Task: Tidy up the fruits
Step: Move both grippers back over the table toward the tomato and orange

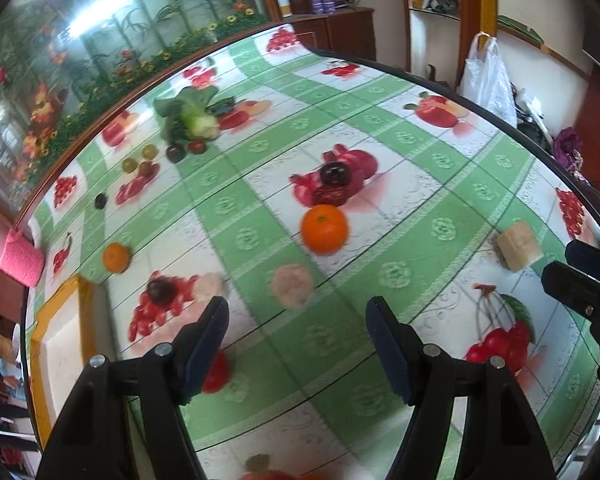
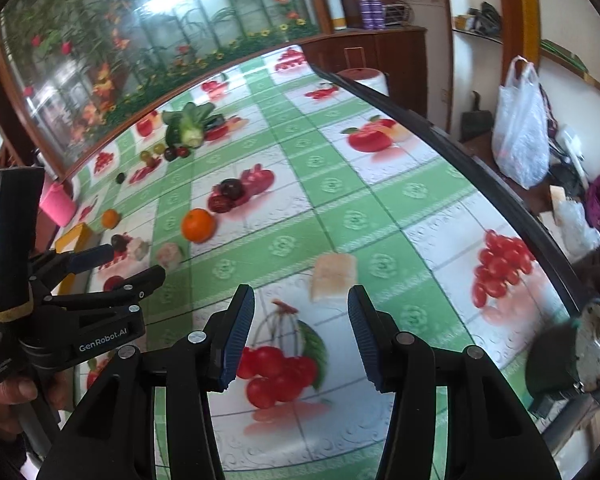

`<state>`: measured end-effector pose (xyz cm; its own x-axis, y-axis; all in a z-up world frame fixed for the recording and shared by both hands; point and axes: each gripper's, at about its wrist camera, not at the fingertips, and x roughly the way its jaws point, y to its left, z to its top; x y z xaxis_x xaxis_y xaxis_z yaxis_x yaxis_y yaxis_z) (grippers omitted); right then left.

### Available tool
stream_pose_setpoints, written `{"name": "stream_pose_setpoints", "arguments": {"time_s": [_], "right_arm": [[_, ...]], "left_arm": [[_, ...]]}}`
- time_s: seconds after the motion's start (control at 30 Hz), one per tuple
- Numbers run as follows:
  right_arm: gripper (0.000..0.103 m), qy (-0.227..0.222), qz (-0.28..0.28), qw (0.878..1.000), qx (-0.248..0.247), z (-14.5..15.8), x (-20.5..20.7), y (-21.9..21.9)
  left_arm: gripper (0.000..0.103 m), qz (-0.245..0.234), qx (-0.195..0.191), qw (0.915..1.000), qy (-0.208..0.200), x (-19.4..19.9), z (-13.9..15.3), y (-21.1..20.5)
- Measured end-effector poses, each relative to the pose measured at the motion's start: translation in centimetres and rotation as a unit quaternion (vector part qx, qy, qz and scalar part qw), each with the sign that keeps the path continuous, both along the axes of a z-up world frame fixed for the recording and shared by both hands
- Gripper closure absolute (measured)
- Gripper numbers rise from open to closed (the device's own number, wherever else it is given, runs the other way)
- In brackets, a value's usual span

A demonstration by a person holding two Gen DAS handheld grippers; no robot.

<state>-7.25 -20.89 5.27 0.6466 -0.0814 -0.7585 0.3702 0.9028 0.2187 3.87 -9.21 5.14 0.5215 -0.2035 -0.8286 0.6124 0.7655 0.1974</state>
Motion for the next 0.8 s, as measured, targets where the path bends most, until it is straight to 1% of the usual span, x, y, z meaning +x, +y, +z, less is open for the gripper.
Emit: {"name": "stream_pose_setpoints", "arguments": {"time_s": [0.17, 0.4, 0.53, 0.63, 0.73, 0.8], "right_arm": [[0.055, 0.005, -0.018, 1.000, -0.002, 0.1, -0.8, -0.7], [0.054, 0.006, -0.023, 1.000, -0.006, 0.3, -1.3, -0.7], [0.053, 0.008, -0.003, 1.000, -0.006, 0.2, -0.9, -0.4], [0.053, 0.007, 0.014, 1.000, -0.005, 0.2, -0.1, -0.1], [0.053, 0.003, 0.033, 0.999, 0.011, -0.1, 0.5, 0.5], [0.053, 0.008, 0.046, 0.999, 0.000, -0.3, 0.7, 1.5]], "left_arm": [[0.029, -0.028, -0.004, 0.9996, 0.002, -0.9, 0.2, -1.3], [0.029, -0.035, -0.005, 0.9994, 0.006, -1.3, 0.5, -1.4], [0.029, -0.030, -0.005, 0.9995, 0.007, -1.5, 1.0, -0.8], [0.029, -0.022, 0.006, 0.9997, 0.002, -1.5, 1.3, -0.1], [0.029, -0.016, 0.003, 0.9997, 0.018, -0.9, 1.5, 1.2], [0.029, -0.014, -0.008, 0.9993, 0.033, -0.4, 1.8, 2.5]]}}
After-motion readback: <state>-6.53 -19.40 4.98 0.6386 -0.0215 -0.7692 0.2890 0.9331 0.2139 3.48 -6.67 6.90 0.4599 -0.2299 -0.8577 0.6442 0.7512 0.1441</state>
